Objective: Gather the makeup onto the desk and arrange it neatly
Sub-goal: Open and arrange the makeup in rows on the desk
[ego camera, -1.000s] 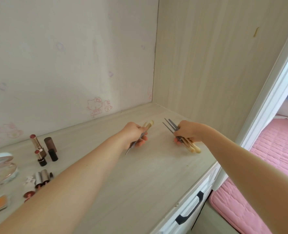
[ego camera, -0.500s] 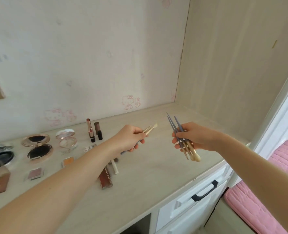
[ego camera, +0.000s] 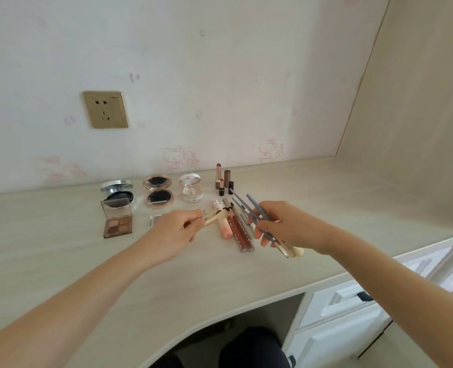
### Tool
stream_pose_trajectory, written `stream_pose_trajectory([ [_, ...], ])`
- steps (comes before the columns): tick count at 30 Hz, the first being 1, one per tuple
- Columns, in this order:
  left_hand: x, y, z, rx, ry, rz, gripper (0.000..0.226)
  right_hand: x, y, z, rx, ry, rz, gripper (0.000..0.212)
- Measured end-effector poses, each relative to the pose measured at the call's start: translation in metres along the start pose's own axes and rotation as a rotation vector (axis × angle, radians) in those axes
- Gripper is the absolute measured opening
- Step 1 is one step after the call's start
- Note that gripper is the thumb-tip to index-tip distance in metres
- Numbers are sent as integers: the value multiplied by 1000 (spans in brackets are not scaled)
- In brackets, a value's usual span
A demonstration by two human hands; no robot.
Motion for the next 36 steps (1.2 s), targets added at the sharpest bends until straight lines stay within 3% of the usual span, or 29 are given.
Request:
stream_pose_trajectory([
  [5, 53, 21, 21, -54, -102, 40, 21, 38, -22, -50, 101, 95, 109, 18],
  [9, 81, 29, 36, -143, -233, 10, 20, 58, -33, -85, 179, 321, 211, 20],
  [19, 84, 11, 22, -208, -367, -82, 29, 59, -46, -135, 312, 619, 370, 10],
  [31, 98, 19, 26, -271, -325, -233, 44, 78, -46, -147, 151, 791, 582, 32],
  [36, 103, 29, 36, -292, -274, -263, 29, 85, -46, -155, 114, 777, 636, 40],
])
Point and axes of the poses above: each hand's wrist, its own y-axis away from the middle knuckle, its own z-axis out of the back of the hand, x = y × z, the point moved 9 cm from there along -y, towards the middle knuckle, and after that the axes turned 15 degrees about z, right-handed, at the moved point
